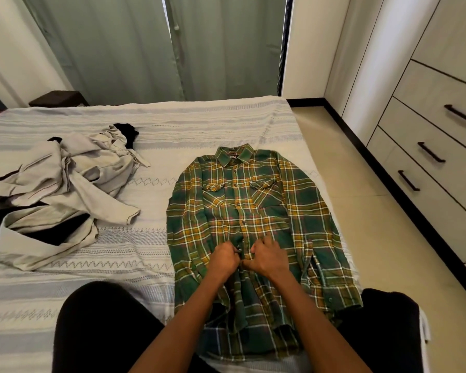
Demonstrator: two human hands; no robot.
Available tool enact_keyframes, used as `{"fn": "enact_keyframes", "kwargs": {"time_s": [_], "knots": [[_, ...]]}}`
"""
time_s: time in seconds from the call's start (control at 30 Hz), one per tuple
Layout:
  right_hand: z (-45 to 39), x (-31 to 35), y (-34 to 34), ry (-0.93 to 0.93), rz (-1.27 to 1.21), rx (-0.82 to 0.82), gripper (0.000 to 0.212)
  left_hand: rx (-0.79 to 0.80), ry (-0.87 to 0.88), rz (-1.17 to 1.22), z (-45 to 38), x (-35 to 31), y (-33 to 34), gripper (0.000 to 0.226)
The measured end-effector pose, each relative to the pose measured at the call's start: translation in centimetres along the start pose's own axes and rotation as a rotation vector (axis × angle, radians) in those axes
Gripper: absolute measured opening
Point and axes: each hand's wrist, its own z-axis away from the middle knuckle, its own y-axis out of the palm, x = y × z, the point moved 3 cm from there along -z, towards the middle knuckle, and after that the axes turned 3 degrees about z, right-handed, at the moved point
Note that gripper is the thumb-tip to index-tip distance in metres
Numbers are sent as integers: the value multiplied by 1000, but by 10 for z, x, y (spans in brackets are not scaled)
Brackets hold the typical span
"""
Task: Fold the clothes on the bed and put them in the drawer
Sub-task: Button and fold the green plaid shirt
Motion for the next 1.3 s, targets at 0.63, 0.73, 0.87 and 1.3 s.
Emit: {"fn": "enact_keyframes", "kwargs": {"time_s": [0.63, 0.73, 0.87, 1.3], "knots": [[2, 11, -11, 48, -34, -206, 27, -84, 134, -248, 2, -20, -17, 21], [3, 4, -14, 130, -194, -189, 24, -60, 112, -219, -3, -20, -18, 20], [1, -4, -12, 121, -368, -146, 21, 39, 61, 173, -9, -20, -15, 19], [7, -6, -6, 11, -644, -300, 13, 207, -229, 754, -3, -20, -16, 11]]}}
